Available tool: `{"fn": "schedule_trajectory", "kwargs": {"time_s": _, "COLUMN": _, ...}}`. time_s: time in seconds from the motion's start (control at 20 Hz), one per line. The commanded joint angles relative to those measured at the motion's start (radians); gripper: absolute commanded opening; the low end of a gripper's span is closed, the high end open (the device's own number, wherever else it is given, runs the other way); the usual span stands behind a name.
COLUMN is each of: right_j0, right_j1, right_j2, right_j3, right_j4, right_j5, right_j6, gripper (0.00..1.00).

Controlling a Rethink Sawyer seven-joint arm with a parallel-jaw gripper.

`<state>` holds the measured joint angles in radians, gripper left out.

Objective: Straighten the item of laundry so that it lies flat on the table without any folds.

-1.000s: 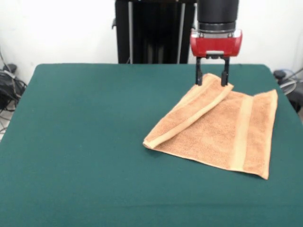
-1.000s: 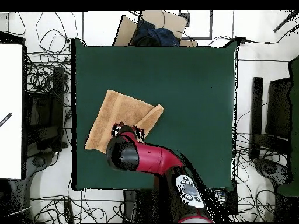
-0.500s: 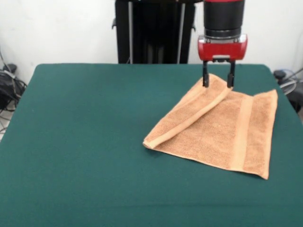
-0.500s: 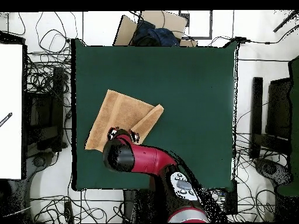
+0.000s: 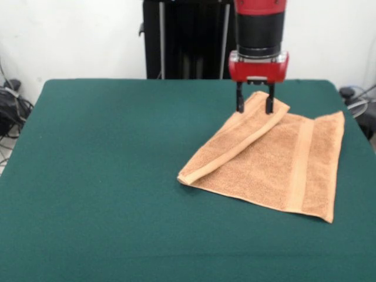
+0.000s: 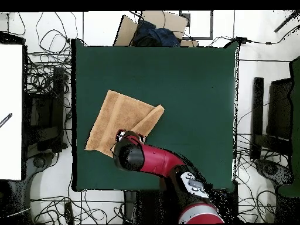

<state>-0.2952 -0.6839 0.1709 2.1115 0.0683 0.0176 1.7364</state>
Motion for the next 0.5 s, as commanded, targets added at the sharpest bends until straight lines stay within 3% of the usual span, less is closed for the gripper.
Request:
{"fn": "schedule_trajectory", "kwargs": {"time_s": 0.05, "right_j0": -0.024, "right_j1": 0.025, "right_j2": 0.038, "right_j3": -0.043, "right_j4": -0.005, "right_j5": 0.110, "right_j6": 0.109, "gripper": 1.00}}
{"fn": "schedule_trajectory", "kwargs": {"time_s": 0.5, "right_j0": -0.023, "right_j1": 0.036, "right_j2": 0.022, "right_j3": -0.078, "right_j4": -0.020, "right_j5": 0.111, "right_j6": 0.094, "gripper": 1.00}}
